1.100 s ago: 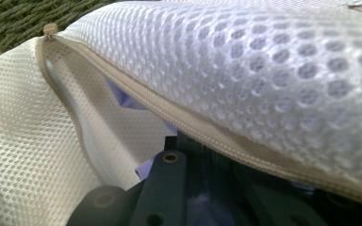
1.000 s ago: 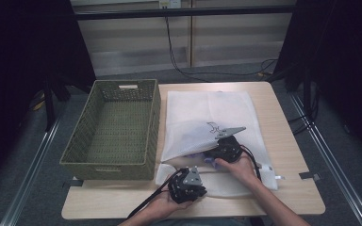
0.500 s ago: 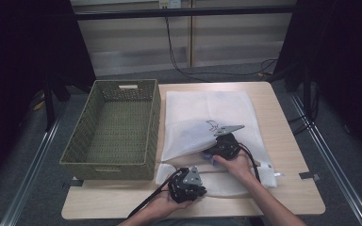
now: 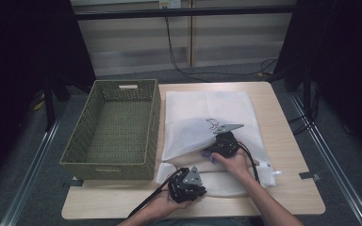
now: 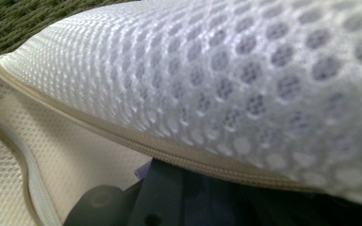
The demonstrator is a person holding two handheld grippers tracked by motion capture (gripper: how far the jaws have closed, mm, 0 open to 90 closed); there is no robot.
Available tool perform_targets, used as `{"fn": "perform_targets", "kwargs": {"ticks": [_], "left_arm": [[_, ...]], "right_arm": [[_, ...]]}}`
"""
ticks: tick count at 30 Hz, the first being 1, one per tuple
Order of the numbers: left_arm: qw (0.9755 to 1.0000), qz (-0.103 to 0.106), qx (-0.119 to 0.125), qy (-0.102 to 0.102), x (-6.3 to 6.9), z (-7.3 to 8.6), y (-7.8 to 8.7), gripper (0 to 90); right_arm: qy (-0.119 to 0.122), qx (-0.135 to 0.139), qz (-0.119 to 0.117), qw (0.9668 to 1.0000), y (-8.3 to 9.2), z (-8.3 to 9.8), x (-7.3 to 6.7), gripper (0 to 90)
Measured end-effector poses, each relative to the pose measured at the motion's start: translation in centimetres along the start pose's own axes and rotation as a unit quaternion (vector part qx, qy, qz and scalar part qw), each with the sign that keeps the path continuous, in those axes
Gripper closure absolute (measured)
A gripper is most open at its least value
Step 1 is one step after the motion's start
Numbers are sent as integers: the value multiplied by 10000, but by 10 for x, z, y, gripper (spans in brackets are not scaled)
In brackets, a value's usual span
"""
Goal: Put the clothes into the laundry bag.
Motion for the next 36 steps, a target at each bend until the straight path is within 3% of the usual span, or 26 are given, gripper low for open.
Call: {"fn": "perform_targets", "kwargs": {"ticks": [2,4,16,23,30,32,36], "left_arm": [[9999,-82,-72,-71,0,0,0,849],[10000,1,-33,-8,0,0,0,849],[10000,19,-6,0,0,0,0,849],[10000,34,-11,-22,-1,0,0,850],[10000,25,7,-28,0,0,0,849],[10000,23,11,-50,-1,0,0,849],[10000,-15,-20,-19,-1,1,0,849]], "right_arm": [[-19,-5,2,10000,-1,-1,1,849],[-13,11,3,10000,-2,-2,2,849],[-78,11,76,9999,-4,-10,6,844],[-112,-72,83,9999,-12,-4,7,833],[-123,-50,-121,9998,-10,-3,4,751],[-28,-45,-149,9999,-6,-4,1,702],[-77,28,-192,9998,4,-3,-2,655]]}}
Point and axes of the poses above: each handheld gripper's, and its own axes: y roughly backward along the jaws, z roughly out of its underside, x roughly to its right, the point moved 6 cm from there along -y, roughly forward along the jaws, and after that the axes turned 7 degrees about -x, right-handed, at the moved point
